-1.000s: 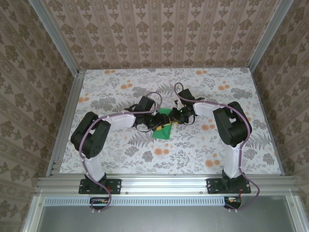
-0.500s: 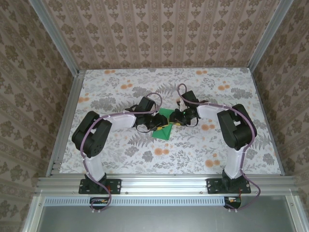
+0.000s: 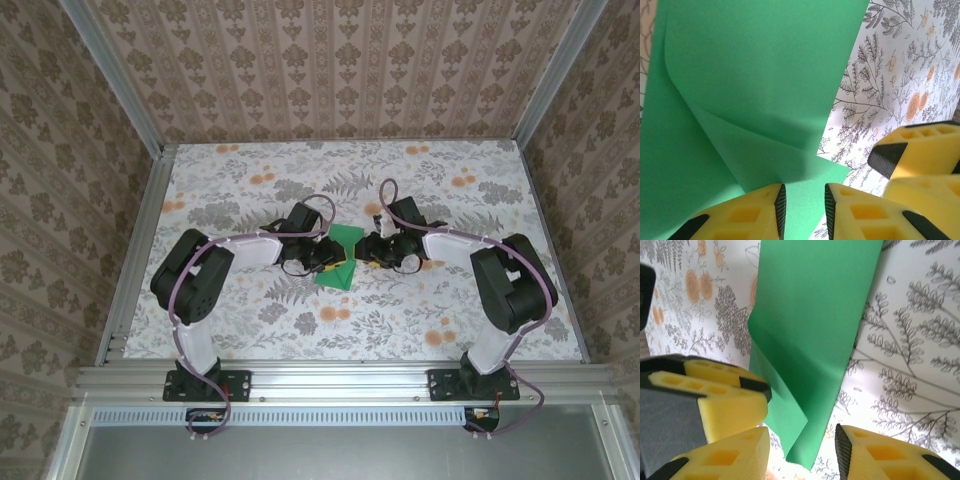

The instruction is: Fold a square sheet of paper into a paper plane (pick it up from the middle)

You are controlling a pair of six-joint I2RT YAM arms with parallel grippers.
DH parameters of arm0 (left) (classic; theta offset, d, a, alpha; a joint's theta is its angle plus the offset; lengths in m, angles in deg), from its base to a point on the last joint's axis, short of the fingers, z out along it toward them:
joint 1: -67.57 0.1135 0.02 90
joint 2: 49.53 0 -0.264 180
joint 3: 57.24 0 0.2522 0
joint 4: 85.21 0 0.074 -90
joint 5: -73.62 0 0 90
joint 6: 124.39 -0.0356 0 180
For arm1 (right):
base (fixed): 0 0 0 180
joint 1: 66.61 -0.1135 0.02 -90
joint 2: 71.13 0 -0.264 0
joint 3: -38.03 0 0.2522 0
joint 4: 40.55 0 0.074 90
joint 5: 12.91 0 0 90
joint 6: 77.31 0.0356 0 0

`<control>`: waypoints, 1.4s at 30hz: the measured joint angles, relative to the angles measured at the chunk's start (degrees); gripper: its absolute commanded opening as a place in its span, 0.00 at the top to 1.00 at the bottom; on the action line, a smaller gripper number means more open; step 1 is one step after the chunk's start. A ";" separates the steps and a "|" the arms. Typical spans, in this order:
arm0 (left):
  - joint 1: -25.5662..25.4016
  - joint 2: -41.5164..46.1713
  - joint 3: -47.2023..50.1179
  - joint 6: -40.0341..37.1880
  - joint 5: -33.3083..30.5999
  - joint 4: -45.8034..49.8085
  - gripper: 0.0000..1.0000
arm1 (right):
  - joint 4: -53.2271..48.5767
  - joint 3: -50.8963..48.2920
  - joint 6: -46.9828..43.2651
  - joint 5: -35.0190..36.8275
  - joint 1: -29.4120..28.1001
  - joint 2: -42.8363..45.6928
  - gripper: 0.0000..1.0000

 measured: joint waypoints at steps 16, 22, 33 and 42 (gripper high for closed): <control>0.00 0.00 0.00 0.00 -0.26 0.00 0.75 | 3.10 -0.33 0.83 -2.95 -0.09 -3.89 0.63; 0.00 0.00 0.00 0.00 -0.42 0.00 0.75 | 3.17 0.22 0.72 -3.13 -0.46 -5.49 0.70; 0.00 0.00 0.00 -0.02 -0.33 0.00 0.74 | 3.23 2.36 -0.11 -2.60 -0.61 -6.73 0.92; 0.04 -1.11 0.00 0.00 1.25 -0.96 0.74 | 1.66 4.22 -1.57 -0.28 -0.72 -8.15 0.95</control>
